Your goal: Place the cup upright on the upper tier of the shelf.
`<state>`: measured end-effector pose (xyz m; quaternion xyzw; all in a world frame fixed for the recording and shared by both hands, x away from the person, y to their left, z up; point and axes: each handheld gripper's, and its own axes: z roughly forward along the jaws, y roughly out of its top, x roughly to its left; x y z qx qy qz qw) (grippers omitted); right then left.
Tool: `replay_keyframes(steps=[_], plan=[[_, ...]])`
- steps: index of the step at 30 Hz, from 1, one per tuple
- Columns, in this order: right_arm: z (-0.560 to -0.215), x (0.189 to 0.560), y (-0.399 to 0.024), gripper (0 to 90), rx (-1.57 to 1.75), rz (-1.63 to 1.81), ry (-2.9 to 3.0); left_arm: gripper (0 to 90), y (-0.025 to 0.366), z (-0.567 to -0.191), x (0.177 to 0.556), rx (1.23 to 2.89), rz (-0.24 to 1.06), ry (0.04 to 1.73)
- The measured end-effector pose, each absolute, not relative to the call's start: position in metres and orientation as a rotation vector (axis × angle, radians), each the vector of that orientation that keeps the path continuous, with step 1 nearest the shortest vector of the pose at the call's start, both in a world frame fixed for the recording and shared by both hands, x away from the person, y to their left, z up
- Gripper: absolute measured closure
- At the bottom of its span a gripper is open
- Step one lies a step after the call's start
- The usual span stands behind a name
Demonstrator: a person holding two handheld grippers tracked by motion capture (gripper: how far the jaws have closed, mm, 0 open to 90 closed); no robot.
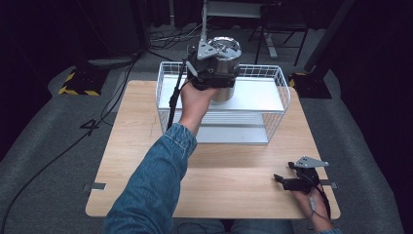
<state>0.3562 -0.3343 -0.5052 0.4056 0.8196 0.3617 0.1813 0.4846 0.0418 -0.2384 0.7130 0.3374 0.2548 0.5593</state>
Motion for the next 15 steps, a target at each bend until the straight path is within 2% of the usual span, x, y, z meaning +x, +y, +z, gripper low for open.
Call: replay_keyframes(steps=[15], plan=[[-0.505, 0.356, -0.334, 16.7, 1.150, 1.023, 2.311, 3.6, 0.032, -0.248, 0.509, 1.685, 0.621, 0.841]])
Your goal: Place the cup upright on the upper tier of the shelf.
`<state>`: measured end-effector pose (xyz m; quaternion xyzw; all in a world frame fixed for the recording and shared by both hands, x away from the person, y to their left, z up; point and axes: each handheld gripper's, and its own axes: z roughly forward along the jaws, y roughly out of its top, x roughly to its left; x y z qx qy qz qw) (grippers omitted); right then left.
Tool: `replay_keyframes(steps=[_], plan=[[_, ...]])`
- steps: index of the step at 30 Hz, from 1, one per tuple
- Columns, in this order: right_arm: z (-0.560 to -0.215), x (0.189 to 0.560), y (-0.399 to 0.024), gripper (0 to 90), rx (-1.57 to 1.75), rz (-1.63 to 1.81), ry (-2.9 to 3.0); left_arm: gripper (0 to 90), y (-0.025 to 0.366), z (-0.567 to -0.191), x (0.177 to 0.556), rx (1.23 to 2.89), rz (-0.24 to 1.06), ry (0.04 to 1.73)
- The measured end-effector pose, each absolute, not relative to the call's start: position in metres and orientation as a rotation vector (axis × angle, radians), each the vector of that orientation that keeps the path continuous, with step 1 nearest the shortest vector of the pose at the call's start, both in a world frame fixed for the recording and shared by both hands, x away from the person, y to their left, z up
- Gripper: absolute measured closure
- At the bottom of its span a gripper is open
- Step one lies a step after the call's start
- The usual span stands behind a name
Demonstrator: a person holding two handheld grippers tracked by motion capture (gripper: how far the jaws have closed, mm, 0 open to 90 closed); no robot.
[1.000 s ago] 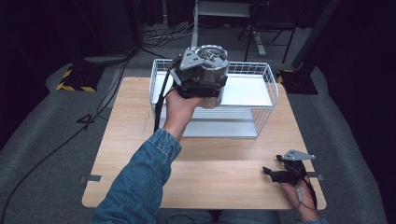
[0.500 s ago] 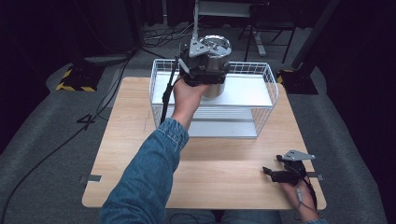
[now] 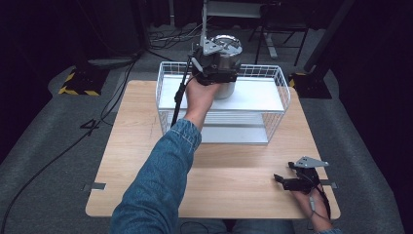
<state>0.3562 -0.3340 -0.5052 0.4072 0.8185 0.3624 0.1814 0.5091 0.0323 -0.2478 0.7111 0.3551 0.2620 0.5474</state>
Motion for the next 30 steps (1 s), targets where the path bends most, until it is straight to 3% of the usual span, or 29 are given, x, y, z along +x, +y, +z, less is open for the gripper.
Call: replay_keyframes(steps=[30], plan=[[-0.505, 0.356, -0.334, 16.9, 1.144, 1.023, 2.308, 3.6, 0.024, -0.263, 0.521, 1.699, 0.616, 0.867]])
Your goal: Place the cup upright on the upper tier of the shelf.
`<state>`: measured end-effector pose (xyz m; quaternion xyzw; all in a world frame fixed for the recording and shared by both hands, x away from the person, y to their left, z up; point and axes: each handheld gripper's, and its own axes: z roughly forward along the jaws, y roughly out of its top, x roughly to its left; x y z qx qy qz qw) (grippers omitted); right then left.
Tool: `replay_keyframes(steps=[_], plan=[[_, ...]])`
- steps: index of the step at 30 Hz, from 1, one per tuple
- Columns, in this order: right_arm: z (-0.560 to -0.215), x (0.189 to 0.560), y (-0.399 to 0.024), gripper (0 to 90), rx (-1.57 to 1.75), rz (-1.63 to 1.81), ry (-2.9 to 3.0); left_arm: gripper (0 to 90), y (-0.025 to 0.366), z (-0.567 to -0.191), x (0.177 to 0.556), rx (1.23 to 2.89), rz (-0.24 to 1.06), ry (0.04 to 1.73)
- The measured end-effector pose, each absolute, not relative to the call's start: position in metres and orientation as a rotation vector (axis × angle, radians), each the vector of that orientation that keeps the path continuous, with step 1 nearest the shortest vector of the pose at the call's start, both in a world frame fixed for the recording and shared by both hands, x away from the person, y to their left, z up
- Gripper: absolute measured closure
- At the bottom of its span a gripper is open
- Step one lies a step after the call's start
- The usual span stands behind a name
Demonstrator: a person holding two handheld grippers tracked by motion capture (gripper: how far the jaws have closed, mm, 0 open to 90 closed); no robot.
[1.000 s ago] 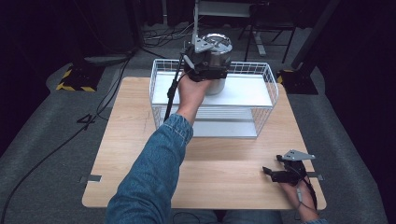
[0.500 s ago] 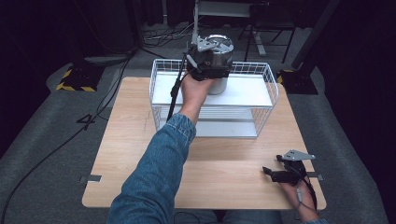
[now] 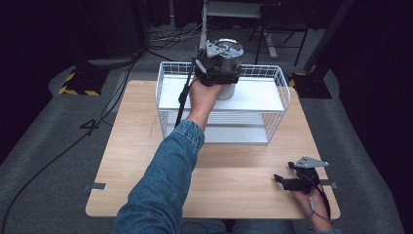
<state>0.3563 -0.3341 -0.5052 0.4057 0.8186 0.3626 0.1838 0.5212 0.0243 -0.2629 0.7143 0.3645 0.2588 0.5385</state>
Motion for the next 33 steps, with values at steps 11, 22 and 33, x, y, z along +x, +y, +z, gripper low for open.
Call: replay_keyframes(steps=[11, 22, 33], plan=[[-0.505, 0.356, -0.334, 16.9, 1.145, 1.023, 2.309, 2.5, 0.025, -0.265, 0.522, 1.681, 0.633, 0.857], [-0.505, 0.356, -0.334, 16.8, 1.151, 1.024, 2.311, 0.0, 0.034, -0.262, 0.517, 1.693, 0.623, 0.813], [-0.505, 0.356, -0.334, 16.7, 1.146, 1.021, 2.315, 0.0, 0.045, -0.257, 0.500, 1.696, 0.613, 0.774]])
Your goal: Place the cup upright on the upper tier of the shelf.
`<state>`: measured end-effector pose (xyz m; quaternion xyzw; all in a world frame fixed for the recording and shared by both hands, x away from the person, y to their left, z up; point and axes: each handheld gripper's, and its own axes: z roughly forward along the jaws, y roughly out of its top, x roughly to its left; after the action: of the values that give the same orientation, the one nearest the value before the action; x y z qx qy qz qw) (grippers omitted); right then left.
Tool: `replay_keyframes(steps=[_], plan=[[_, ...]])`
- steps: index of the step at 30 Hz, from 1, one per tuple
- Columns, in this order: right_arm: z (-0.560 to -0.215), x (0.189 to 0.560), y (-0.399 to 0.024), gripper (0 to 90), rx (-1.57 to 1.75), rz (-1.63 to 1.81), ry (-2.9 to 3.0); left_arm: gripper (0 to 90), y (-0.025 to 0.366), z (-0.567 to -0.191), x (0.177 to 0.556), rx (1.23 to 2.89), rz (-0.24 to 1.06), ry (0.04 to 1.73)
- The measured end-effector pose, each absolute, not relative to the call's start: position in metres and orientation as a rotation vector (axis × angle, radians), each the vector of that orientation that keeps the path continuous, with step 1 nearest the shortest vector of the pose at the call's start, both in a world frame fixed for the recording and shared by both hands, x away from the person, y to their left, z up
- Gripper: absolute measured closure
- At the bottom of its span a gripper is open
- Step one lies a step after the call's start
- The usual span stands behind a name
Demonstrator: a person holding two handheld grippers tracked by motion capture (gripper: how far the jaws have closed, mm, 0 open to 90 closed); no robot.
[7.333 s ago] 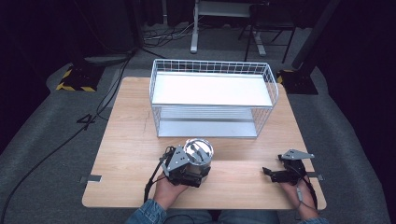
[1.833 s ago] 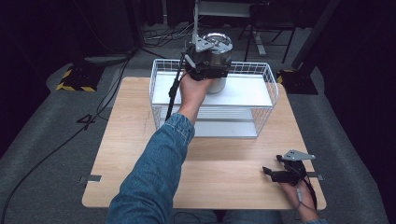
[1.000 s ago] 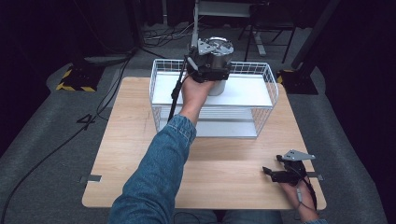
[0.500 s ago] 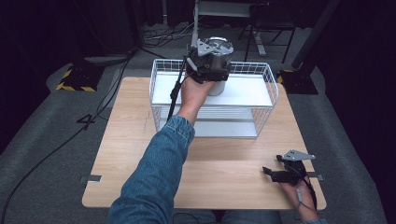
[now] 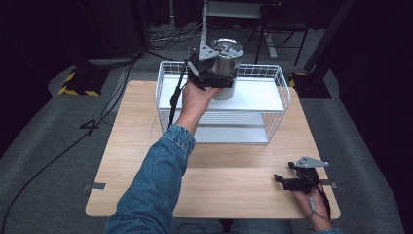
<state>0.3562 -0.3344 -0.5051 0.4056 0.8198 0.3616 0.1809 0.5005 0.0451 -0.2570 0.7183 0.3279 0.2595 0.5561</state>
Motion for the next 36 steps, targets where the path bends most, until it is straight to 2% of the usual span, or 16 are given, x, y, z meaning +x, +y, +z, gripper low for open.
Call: replay_keyframes(steps=[15, 36], plan=[[-0.505, 0.356, -0.334, 16.5, 1.146, 1.021, 2.315, 0.0, 0.075, -0.243, 0.449, 1.681, 0.610, 0.696], [-0.505, 0.362, -0.332, 15.2, 1.117, 1.029, 2.340, 0.0, 0.116, -0.252, 0.378, 1.672, 0.586, 0.630]])
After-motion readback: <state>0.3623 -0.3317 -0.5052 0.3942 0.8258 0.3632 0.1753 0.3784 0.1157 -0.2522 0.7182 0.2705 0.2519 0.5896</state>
